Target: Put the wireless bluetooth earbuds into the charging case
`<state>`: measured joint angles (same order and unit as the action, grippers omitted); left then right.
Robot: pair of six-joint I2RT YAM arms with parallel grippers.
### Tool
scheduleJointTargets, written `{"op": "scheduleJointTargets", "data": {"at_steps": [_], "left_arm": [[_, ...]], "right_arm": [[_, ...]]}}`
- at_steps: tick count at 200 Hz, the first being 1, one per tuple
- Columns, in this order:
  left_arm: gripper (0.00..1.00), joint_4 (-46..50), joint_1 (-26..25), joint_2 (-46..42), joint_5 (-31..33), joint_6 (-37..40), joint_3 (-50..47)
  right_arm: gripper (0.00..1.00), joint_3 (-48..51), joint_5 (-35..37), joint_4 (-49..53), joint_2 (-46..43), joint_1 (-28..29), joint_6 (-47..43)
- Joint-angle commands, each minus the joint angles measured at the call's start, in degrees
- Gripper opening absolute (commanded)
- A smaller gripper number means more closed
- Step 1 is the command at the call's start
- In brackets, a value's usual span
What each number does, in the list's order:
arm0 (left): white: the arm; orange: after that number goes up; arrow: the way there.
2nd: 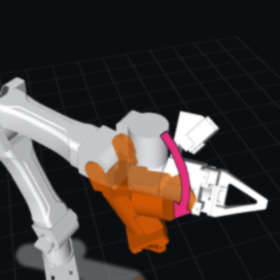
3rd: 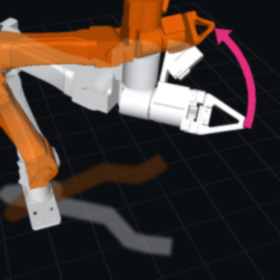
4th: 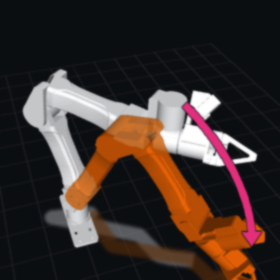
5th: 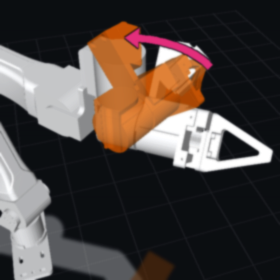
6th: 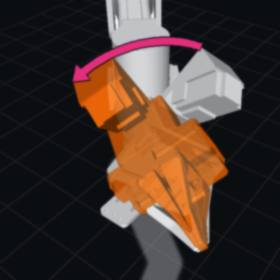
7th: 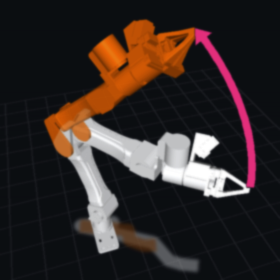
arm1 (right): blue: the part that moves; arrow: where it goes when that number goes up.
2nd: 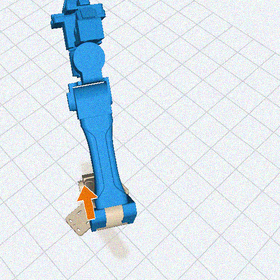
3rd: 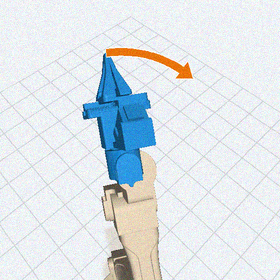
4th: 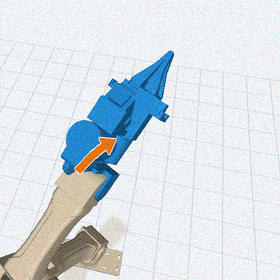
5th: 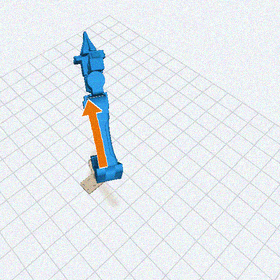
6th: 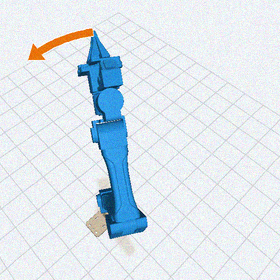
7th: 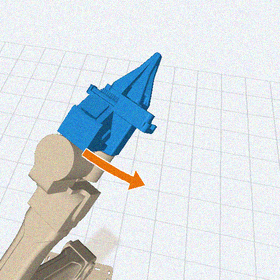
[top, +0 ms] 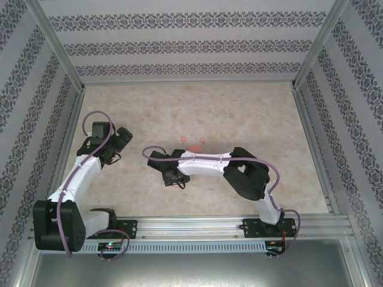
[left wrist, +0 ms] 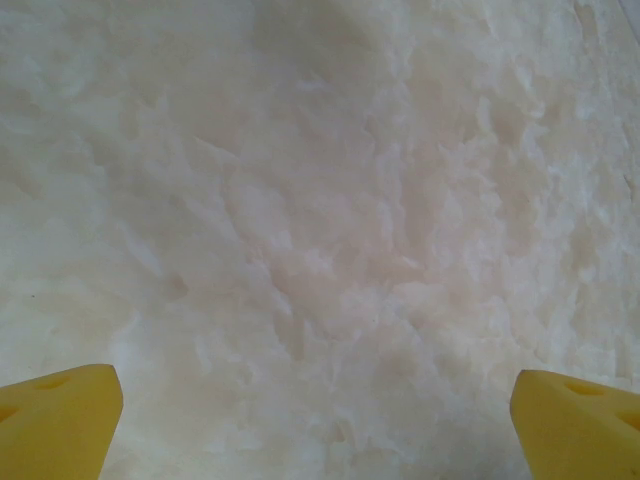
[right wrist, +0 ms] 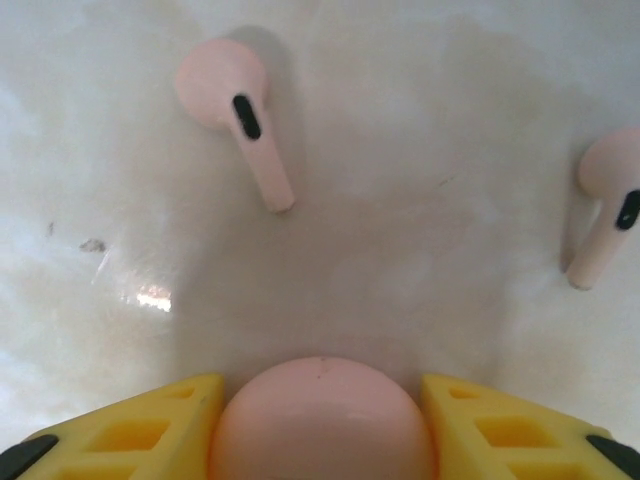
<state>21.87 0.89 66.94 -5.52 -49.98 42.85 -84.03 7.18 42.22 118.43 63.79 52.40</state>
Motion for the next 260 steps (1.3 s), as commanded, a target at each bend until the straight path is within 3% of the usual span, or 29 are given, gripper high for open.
{"op": "scheduleJointTargets", "data": {"at_steps": [1, 46, 105, 169, 205, 260], "left_arm": [[0.99, 1.78, 0.70, -0.74, -2.17, 0.67, 0.55], [0.99, 1.14, 0.71, -3.66, -6.70, 1.70, -0.27], [1.00, -20.49, 0.52, -8.40, -16.23, 3.71, -10.71], [0.99, -45.65, -5.46, -5.43, -20.38, 3.55, -20.65], [1.00, -53.13, -11.46, 0.24, -20.86, 6.68, -19.47], [0.84, -57.11, -16.94, 7.61, -18.76, 10.74, -14.94]], "right_arm": [[0.42, -0.02, 0.48, 0.94, -1.61, 1.29, 1.21], [0.42, 1.91, 2.04, -0.96, -9.81, 0.41, 1.56], [0.42, 4.13, -1.79, -9.38, -17.61, -11.44, 1.95], [0.41, 3.88, -12.72, -25.26, -13.76, -24.11, 17.66], [0.41, 0.45, -15.07, -28.65, -10.22, -24.58, 24.95], [0.41, -0.35, -14.50, -32.88, -8.15, -22.79, 34.24]]}}
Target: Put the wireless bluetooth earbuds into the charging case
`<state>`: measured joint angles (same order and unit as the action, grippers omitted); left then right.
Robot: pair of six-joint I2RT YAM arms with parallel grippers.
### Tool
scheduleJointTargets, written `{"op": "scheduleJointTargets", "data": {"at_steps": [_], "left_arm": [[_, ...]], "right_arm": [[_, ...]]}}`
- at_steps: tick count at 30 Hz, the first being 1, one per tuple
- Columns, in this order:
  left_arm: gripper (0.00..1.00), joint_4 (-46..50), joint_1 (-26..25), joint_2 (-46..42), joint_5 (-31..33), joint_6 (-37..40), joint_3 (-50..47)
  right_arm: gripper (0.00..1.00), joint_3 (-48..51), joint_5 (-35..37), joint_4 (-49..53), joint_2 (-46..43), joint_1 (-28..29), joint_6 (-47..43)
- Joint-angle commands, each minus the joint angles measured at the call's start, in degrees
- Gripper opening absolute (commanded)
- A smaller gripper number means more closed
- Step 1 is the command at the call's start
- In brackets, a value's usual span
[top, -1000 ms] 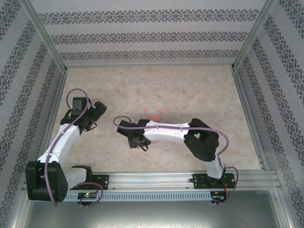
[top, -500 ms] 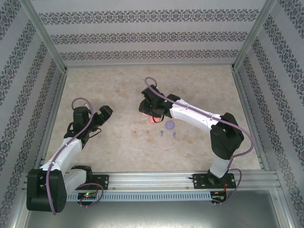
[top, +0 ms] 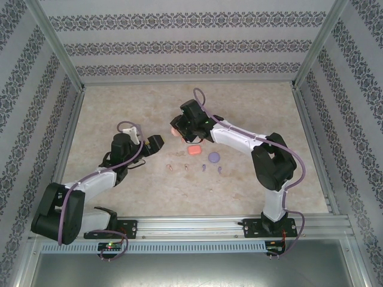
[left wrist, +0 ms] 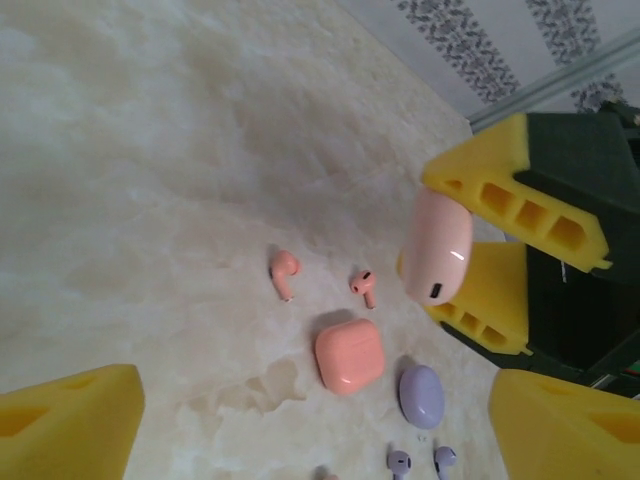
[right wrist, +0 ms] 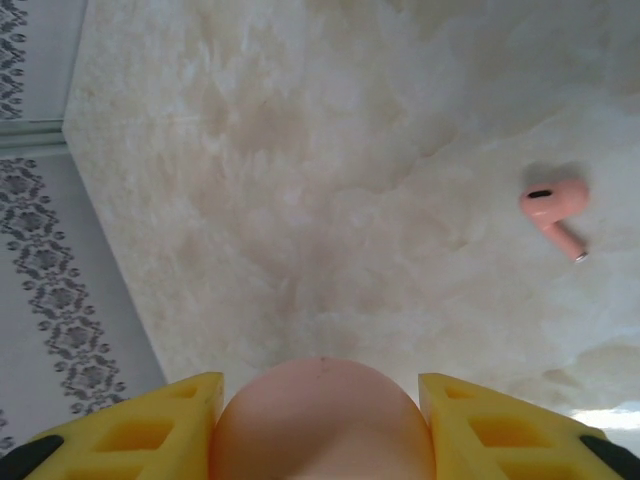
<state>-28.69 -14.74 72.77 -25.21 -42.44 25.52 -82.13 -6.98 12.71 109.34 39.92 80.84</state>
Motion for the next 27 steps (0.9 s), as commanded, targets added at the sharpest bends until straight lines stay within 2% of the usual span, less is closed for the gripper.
{"op": "scheduleJointTargets", "data": {"at_steps": [1, 5, 9, 27], "left_arm": [[0.84, -6.65, -1.33, 1.85, 0.95, 3.26, 2.46], [0.72, -9.43, -1.90, 4.46, 0.62, 3.24, 3.18], [0.65, -11.03, -2.39, 6.28, 0.21, 3.17, 4.07], [0.49, -13.78, -3.02, 11.77, 2.02, 3.03, 7.10]], "right_arm": [[0.41, -2.29, -0.32, -3.38, 0.95, 1.10, 5.86], [0.41, -2.81, 0.22, -3.77, 1.05, 2.08, 7.04], [0.42, -3.43, 0.39, -3.77, 1.31, 2.57, 7.22], [0.41, -3.04, -0.33, -4.98, 1.58, 3.82, 7.54]]}}
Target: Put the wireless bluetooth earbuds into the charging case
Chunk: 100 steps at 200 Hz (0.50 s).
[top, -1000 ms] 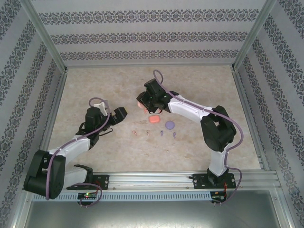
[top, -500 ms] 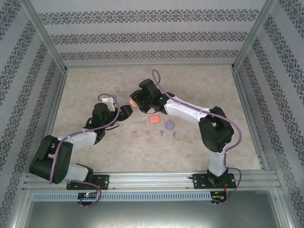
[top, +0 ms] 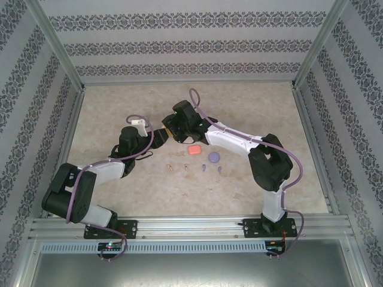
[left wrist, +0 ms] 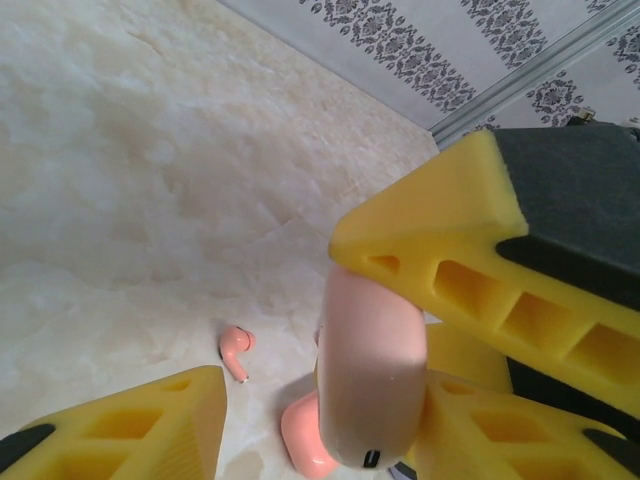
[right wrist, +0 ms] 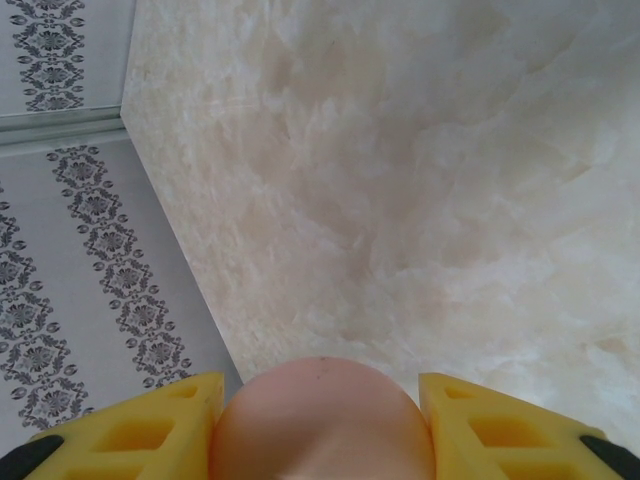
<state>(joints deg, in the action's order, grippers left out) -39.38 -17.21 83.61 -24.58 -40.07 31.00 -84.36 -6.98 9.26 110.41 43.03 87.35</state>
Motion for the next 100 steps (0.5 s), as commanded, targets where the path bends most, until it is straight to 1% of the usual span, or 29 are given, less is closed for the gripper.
{"op": "scheduleJointTargets", "data": {"at_steps": [1, 44, 56, 74, 100], "left_arm": [[0.48, -3.21, -0.54, 1.17, 1.67, 0.67, 1.75], [0.40, -3.42, -0.56, 1.87, 2.07, 0.74, 2.43], [0.37, -3.49, -0.55, 2.08, 2.20, 0.69, 2.40], [0.30, -3.60, -0.60, 2.25, 2.17, 0.62, 2.32], [0.25, -3.71, -0.61, 2.19, 2.28, 0.52, 2.01]], "right_arm": [[0.41, -0.77, -0.35, -1.56, 0.59, 0.78, 1.06], [0.41, -0.28, -0.49, -2.25, 0.51, 1.00, 1.33], [0.41, -0.13, -0.36, -2.36, 0.51, 0.96, 1.33], [0.41, 0.11, -0.31, -2.41, 0.35, 0.93, 1.37], [0.41, 0.25, -0.06, -2.69, 0.35, 1.09, 1.64]]}}
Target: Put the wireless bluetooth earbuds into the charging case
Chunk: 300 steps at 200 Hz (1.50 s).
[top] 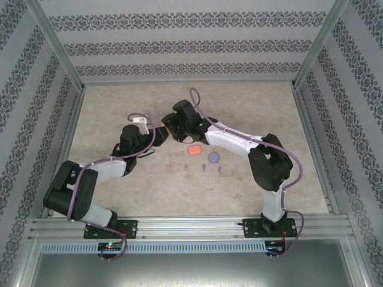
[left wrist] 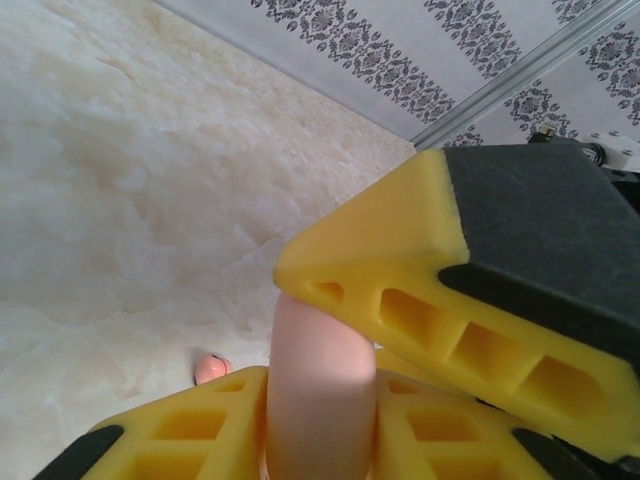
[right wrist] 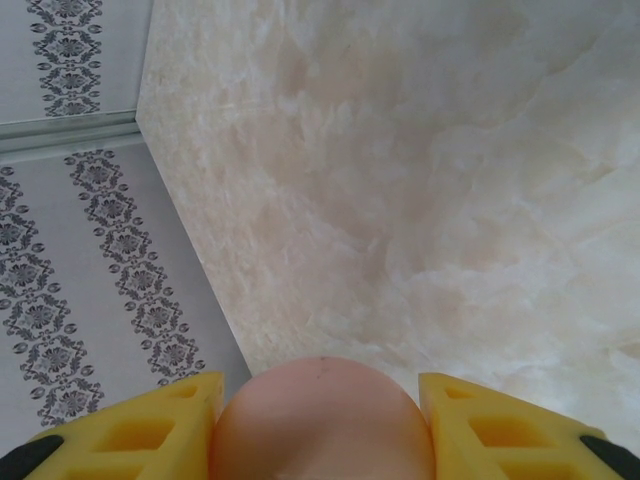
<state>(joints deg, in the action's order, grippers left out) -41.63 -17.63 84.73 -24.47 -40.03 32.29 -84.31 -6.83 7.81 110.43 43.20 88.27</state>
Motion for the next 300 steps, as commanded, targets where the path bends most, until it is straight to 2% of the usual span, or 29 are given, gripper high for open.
{"op": "scheduleJointTargets", "data": {"at_steps": [1, 57, 100, 188, 208, 238, 279, 300], "left_arm": [[0.24, -1.49, -0.20, 1.11, 2.20, 0.39, 0.74], [0.00, -0.71, -0.21, 0.44, 2.17, 0.13, 0.44], [0.00, 1.38, -0.21, -0.49, 1.80, 0.26, 0.79], [0.00, 9.56, -0.20, -3.35, -1.54, 3.16, 3.03], [0.00, 13.26, -0.18, -4.74, -3.01, 5.20, 4.50], [0.00, 19.83, -0.21, -6.09, -6.96, 9.13, 8.11], [0.00, 25.33, -0.04, -4.44, -15.57, 11.99, 13.76], [0.00, 26.04, -0.08, -1.88, -21.61, 11.61, 16.59]], "right_arm": [[0.41, 0.25, -0.21, -1.24, 0.28, 0.92, 0.74], [0.44, 0.34, 0.21, -2.23, 0.40, 0.82, 1.32], [0.62, 0.74, 1.92, -3.02, -1.79, -1.02, -0.23], [0.74, 12.51, 3.31, -3.25, -13.05, -8.07, -10.31], [0.77, 14.23, 3.57, -1.60, -16.18, -9.38, -16.89], [0.82, 14.44, 2.33, 2.44, -19.66, -11.00, -32.59], [0.81, 23.82, -7.96, -6.41, -27.65, -13.05, -54.43], [0.80, 26.27, -14.61, -7.99, -29.87, -13.06, -61.65]]}}
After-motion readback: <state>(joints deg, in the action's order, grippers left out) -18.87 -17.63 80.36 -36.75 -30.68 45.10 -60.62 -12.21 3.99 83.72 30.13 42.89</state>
